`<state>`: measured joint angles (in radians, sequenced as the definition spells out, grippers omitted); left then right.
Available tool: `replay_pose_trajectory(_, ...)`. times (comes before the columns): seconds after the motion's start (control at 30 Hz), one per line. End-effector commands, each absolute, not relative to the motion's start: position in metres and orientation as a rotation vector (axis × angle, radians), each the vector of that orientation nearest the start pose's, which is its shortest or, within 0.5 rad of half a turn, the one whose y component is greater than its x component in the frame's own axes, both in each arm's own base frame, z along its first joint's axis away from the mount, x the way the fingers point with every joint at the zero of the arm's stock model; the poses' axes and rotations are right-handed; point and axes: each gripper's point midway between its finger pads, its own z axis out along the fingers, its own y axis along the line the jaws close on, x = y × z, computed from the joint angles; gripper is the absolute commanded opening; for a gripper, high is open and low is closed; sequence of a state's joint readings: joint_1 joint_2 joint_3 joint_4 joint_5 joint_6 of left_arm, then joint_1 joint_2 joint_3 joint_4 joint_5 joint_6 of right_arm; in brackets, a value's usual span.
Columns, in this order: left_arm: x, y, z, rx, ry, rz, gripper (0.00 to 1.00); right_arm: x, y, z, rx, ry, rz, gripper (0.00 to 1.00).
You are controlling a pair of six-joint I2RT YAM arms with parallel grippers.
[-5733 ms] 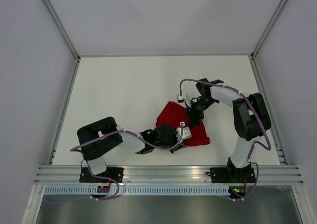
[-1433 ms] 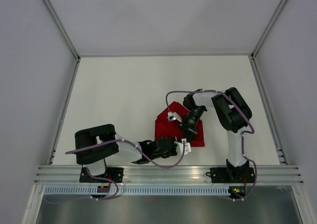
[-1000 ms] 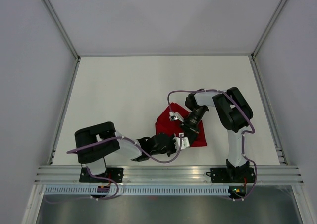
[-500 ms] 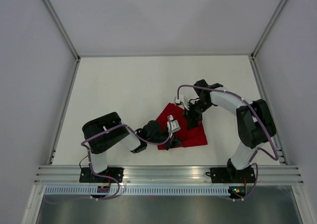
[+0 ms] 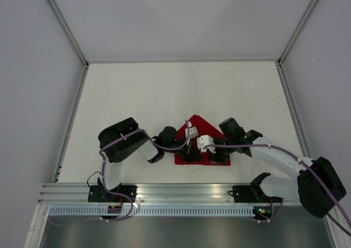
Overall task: Fold the napkin, place the utensils inside, and roll it up
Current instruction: Roll the napkin at the center of the board.
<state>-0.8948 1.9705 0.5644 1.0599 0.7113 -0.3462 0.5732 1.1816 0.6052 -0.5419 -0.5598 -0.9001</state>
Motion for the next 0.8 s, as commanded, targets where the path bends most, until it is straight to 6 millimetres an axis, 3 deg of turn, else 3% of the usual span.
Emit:
replay_pose_trajectory(0.0,0.114,-0.35,-0.043,1.06,2.247,-1.455,0.02,0.178,0.195,0.047,-1.812,1.674,0.45,0.65)
replay_pose_trajectory(0.13,0.12,-0.352,-0.047,1.035,2.292,-1.449,0.02,0.158,0.202,0.04,-1.861,1.621,0.444,0.66)
replay_pose_trajectory(0.27,0.123,-0.353,-0.054,1.009,2.355,-1.438,0.02,0.153,0.202,0.036,-1.885,1.613,0.445,0.66)
replay_pose_trajectory(0.43,0.127,-0.354,-0.057,0.969,2.392,-1.442,0.02,0.145,0.199,0.017,-1.933,1.618,0.4,0.63)
replay_pose_trajectory(0.7,0.136,-0.357,-0.05,0.91,2.411,-1.469,0.02,0.142,0.187,-0.002,-1.964,1.626,0.314,0.47)
replay_pose_trajectory(0.77,0.14,-0.36,-0.042,0.896,2.397,-1.48,0.02,0.145,0.185,-0.004,-1.96,1.635,0.292,0.3)
